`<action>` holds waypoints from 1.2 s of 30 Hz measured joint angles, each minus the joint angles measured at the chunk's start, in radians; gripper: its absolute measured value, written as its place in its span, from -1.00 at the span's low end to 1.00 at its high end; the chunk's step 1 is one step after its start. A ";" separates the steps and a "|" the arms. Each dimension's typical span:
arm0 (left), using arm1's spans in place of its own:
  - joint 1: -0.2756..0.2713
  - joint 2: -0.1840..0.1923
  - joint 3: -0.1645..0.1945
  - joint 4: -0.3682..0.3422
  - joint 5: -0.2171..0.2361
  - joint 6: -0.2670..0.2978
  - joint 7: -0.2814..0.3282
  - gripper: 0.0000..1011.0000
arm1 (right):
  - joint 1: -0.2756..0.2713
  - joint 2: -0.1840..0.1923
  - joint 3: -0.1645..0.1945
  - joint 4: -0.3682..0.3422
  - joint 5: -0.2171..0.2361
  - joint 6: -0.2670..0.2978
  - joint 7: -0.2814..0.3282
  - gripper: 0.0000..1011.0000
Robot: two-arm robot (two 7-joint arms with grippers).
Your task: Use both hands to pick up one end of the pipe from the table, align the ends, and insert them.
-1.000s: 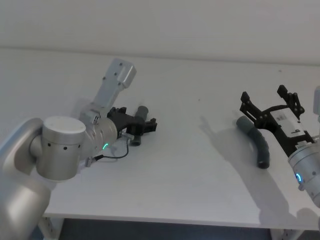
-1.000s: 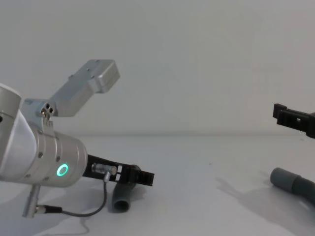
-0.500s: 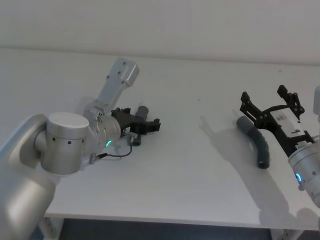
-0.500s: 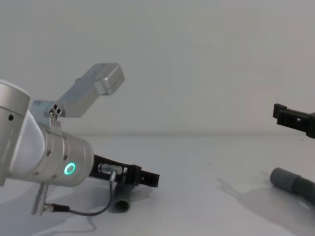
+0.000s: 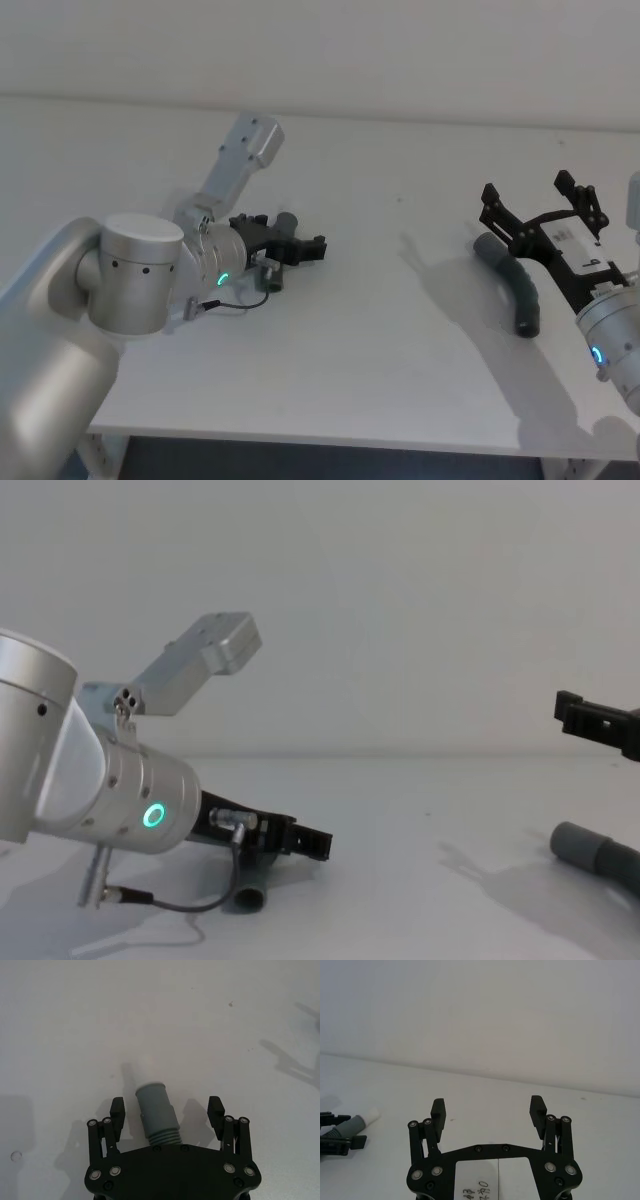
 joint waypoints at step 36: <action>-0.021 -0.010 0.001 0.031 -0.001 0.011 -0.019 0.42 | 0.000 0.000 0.000 0.000 0.000 0.000 0.000 0.99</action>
